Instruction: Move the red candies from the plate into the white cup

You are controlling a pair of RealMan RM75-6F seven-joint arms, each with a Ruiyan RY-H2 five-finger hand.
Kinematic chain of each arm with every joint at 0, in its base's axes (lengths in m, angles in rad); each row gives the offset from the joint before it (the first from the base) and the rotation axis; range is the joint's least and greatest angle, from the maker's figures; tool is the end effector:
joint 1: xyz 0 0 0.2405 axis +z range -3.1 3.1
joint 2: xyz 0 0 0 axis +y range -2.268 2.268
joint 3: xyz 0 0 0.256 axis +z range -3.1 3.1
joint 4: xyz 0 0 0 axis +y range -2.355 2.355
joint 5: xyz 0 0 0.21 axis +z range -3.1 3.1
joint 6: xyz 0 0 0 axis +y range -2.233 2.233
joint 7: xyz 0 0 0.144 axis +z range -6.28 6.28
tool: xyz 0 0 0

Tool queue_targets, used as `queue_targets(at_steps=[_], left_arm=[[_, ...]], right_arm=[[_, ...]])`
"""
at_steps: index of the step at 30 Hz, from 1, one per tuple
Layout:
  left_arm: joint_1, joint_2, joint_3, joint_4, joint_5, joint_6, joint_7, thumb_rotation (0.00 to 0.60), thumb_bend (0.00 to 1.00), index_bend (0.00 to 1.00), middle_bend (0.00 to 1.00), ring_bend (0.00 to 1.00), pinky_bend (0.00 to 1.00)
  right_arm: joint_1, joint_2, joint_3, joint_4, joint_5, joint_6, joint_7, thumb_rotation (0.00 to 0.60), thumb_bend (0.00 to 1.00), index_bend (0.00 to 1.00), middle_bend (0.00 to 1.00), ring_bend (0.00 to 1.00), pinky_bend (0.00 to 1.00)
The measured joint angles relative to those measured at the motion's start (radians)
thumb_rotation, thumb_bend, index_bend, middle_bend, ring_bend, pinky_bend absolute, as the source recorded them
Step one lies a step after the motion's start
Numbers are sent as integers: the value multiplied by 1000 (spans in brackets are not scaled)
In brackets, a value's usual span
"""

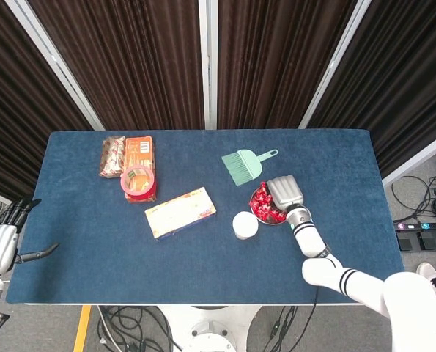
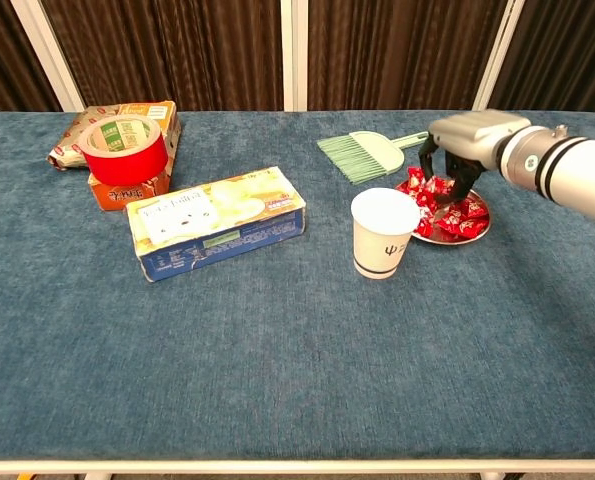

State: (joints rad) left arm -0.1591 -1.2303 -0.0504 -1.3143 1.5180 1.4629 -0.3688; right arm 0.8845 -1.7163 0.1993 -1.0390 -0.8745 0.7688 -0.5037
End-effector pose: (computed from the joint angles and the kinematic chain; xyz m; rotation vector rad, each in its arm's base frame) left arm -0.3428 0.2106 0.1508 -1.3629 -1.0095 -1.0912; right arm -0.1802 -0.4131 -0.0431 1.8261 -0.8538 0.5961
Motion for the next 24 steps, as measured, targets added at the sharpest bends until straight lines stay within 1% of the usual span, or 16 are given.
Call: queue_targets(at_steps=[4, 7, 15, 19, 24], left_arm=[[-1, -1, -1, -2, 2, 1, -1, 276, 128, 166, 155, 99, 204], [-1, -1, -1, -3, 3, 2, 2, 275, 128, 166, 155, 99, 204], [2, 5, -3, -11, 1, 6, 12, 273, 128, 166, 155, 99, 204], [3, 5, -3, -13, 0, 7, 20, 273, 128, 166, 155, 99, 203], [3, 8, -2, -17, 2, 7, 32, 273, 128, 166, 155, 99, 203]], right_arm=[[-3, 34, 9, -63, -33, 48, 3, 600, 355, 652, 1000, 1000, 1000], [-7, 69, 16, -132, -54, 80, 0, 600, 355, 652, 1000, 1000, 1000], [-18, 160, 20, -361, -130, 178, -39, 600, 364, 653, 1000, 1000, 1000], [-24, 186, 11, -461, -167, 220, -71, 600, 375, 658, 1000, 1000, 1000], [-38, 208, -20, -560, -184, 252, -121, 600, 375, 659, 1000, 1000, 1000]])
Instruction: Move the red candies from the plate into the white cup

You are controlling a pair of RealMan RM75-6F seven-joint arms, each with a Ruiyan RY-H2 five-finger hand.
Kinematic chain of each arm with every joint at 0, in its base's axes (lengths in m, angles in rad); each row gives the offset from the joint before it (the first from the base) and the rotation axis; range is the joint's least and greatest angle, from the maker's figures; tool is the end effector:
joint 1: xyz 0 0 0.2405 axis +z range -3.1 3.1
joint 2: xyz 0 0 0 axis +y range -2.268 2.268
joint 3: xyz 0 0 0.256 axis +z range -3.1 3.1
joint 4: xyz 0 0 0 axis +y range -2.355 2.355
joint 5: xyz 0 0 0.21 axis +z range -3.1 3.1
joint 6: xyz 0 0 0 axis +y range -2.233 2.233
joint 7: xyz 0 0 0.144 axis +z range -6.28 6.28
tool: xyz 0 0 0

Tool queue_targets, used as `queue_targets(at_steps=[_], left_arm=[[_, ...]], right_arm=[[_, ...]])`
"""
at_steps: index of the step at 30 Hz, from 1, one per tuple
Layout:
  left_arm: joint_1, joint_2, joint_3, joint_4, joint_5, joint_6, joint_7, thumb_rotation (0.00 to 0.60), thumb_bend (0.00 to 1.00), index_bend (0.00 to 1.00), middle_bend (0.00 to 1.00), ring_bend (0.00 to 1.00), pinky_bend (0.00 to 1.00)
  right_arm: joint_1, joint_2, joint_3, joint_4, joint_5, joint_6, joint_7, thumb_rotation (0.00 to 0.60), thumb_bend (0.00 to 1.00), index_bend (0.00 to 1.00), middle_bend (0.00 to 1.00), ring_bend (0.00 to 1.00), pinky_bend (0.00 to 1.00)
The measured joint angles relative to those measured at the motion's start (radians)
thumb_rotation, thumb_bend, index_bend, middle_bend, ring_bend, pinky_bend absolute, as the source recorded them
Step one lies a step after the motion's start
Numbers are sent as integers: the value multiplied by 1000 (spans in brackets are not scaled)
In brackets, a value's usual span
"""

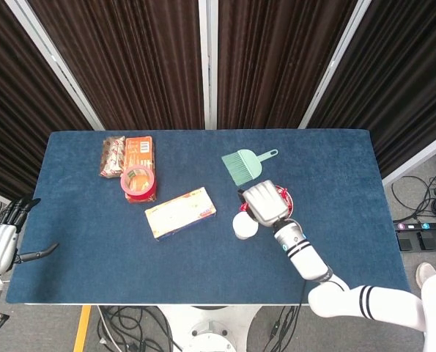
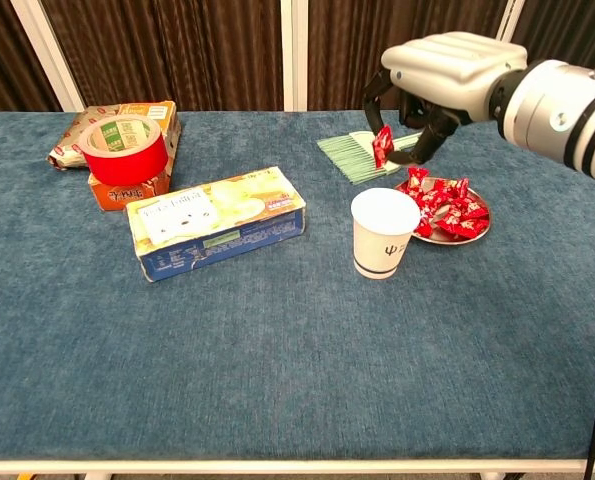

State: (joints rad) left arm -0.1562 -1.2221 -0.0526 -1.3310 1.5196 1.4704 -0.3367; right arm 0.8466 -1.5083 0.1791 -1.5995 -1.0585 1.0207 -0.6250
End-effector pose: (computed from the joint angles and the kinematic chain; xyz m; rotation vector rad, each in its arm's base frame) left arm -0.3401 0.2097 0.1527 -1.3688 -0.9847 -1.0795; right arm -0.0974 -0.3462 -0.0030 1.9558 -0.6452 0.8900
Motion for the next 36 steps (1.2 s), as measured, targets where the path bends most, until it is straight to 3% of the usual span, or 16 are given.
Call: queue_targets(at_steps=[3, 7, 10, 22, 31, 36], left_arm=[[0, 1, 1, -4, 0, -1, 3, 271, 127, 166, 155, 99, 203], [-1, 0, 0, -6, 0, -3, 5, 272, 124, 166, 155, 99, 203], [-1, 2, 0, -7, 0, -2, 4, 274, 117, 166, 155, 99, 203], [3, 2, -1, 2, -4, -2, -14, 276, 113, 166, 155, 99, 204], [1, -1, -1, 12, -2, -4, -35, 275, 113, 166, 155, 99, 204], [3, 3, -2, 11, -2, -1, -37, 275, 113, 166, 155, 99, 203]], right_arm=[[-7, 7, -22, -29, 5, 4, -27, 600, 351, 648, 1000, 1000, 1000], [-6, 11, -31, -38, 33, -9, -43, 600, 144, 508, 1000, 1000, 1000], [-1, 14, -31, -43, 51, -25, -44, 600, 104, 451, 1000, 1000, 1000], [6, 28, 7, -28, 49, -6, 4, 600, 123, 427, 1000, 1000, 1000], [36, -15, 10, 179, 189, -79, -37, 600, 155, 427, 1000, 1000, 1000], [72, -55, -19, 300, 307, -167, -110, 600, 170, 424, 1000, 1000, 1000]])
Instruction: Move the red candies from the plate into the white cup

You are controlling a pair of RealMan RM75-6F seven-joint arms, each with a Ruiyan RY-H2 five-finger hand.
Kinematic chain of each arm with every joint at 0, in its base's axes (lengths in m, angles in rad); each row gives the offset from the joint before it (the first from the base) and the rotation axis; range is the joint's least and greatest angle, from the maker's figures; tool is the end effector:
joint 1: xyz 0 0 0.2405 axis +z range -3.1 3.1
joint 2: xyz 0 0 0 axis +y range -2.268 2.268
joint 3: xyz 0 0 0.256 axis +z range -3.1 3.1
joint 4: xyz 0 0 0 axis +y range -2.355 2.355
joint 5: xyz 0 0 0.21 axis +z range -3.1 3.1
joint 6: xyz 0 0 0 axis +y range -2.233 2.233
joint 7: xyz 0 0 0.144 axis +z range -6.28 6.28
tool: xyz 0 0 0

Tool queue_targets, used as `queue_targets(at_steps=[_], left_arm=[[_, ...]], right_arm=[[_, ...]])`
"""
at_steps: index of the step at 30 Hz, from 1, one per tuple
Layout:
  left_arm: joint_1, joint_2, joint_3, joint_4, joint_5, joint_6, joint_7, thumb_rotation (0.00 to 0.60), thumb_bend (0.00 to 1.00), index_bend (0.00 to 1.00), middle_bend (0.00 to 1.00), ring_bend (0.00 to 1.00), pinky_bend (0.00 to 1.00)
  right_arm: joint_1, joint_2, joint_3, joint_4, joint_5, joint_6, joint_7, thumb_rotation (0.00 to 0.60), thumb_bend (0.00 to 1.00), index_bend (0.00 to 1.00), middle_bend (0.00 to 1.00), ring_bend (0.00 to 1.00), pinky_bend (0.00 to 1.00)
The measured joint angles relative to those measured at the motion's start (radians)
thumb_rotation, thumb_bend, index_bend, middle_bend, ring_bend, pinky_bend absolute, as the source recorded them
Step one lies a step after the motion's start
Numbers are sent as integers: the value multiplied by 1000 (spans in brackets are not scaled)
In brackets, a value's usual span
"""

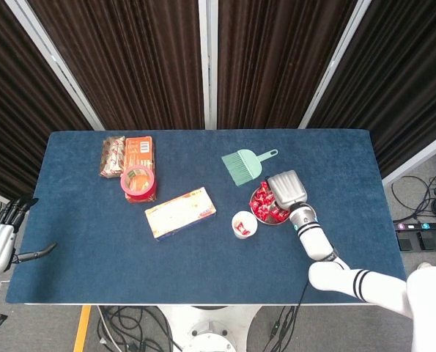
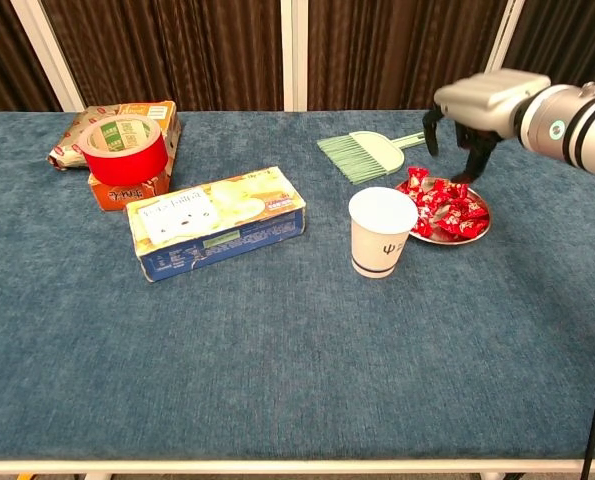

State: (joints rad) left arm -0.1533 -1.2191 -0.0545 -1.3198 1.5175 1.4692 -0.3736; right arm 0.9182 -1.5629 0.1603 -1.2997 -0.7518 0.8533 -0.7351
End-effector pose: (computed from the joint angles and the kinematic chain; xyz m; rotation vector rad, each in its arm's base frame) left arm -0.3432 0.2095 0.1556 -1.3543 -1.0038 -1.0942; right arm -0.1599 -0.4013 -0.0132 1.8807 -0.7112 0.5161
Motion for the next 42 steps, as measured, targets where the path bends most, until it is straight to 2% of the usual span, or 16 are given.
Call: queue_targets(at_steps=[8, 14, 32, 42], left_arm=[[-2, -2, 0, 1, 3, -2, -9, 273, 113, 166, 156, 99, 204], [-5, -2, -4, 5, 1, -4, -24, 272, 112, 166, 156, 99, 204], [-8, -11, -6, 35, -7, -13, -62, 270, 112, 166, 155, 99, 203], [-10, -16, -8, 50, -11, -19, -79, 270, 112, 166, 156, 99, 203]], right_arm=[[48, -9, -69, 55, 79, -94, -74, 600, 198, 433, 1000, 1000, 1000], [72, -15, -94, 80, 108, -120, -92, 600, 204, 449, 1000, 1000, 1000], [101, -80, -139, 170, 108, -176, -56, 600, 208, 515, 1000, 1000, 1000], [117, -97, -153, 201, 128, -196, -50, 600, 235, 588, 1000, 1000, 1000]])
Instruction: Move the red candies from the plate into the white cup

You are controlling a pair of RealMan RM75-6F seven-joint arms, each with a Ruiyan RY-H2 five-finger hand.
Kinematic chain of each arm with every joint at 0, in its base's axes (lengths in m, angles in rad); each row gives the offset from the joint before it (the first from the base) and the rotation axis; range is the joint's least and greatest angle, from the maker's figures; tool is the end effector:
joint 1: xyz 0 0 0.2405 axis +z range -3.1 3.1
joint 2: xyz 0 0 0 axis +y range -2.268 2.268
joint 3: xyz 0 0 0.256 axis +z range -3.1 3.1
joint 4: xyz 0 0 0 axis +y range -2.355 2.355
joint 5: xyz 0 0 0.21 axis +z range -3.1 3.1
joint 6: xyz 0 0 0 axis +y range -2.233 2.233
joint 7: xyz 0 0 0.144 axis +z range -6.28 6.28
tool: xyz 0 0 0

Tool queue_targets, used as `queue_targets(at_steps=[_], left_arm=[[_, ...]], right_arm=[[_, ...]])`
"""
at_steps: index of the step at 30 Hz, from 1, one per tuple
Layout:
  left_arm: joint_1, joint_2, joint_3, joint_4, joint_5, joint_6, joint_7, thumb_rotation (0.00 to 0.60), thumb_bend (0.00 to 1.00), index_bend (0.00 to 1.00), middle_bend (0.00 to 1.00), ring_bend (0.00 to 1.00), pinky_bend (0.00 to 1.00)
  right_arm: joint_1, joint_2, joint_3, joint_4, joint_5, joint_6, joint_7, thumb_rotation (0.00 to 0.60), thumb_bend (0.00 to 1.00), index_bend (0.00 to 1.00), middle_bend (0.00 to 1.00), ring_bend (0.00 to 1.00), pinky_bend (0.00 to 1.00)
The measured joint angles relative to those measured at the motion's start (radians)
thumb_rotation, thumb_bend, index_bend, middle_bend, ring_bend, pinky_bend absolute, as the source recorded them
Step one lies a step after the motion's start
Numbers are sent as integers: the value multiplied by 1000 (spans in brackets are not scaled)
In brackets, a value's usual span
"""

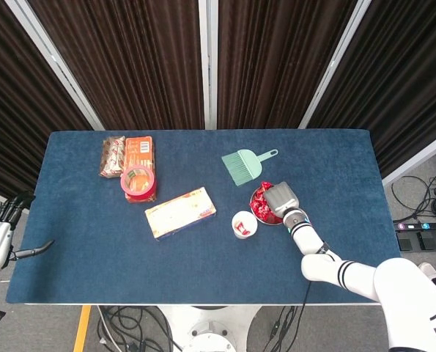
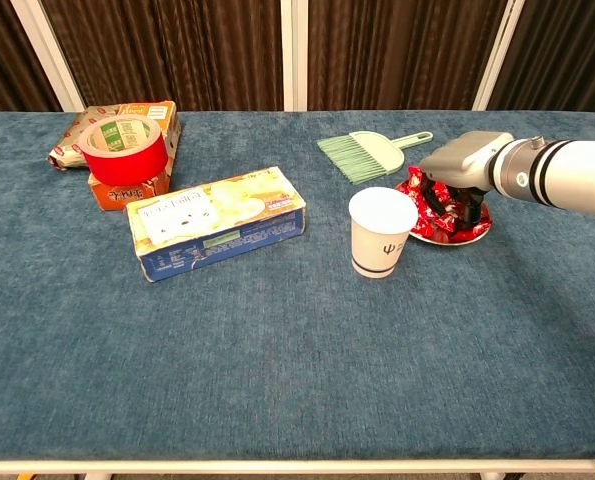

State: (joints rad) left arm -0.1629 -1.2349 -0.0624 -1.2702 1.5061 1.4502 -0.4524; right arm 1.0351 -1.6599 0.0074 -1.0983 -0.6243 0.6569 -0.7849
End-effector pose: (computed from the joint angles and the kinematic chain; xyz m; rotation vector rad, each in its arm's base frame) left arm -0.3509 0.2155 0.1564 -1.3275 -1.0448 -1.1224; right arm -0.1800 -0.4076 -0.0557 2.0569 -0.6587 0.2544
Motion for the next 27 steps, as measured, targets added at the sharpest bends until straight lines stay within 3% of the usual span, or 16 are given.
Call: queue_targets(at_steps=[7, 16, 27], left_arm=[[-1, -1, 0, 2, 3, 1, -9, 271, 109, 166, 155, 99, 203], [0, 4, 1, -11, 7, 7, -7, 264, 107, 166, 155, 99, 203], [3, 6, 2, -26, 8, 13, 13, 257, 107, 166, 155, 99, 204]], right_arm=[[3, 9, 5, -17, -1, 17, 16, 600, 308, 686, 1000, 1000, 1000], [-2, 53, 15, -80, -25, 57, 38, 600, 322, 698, 1000, 1000, 1000], [-14, 209, 69, -376, -149, 210, 69, 600, 322, 699, 1000, 1000, 1000]])
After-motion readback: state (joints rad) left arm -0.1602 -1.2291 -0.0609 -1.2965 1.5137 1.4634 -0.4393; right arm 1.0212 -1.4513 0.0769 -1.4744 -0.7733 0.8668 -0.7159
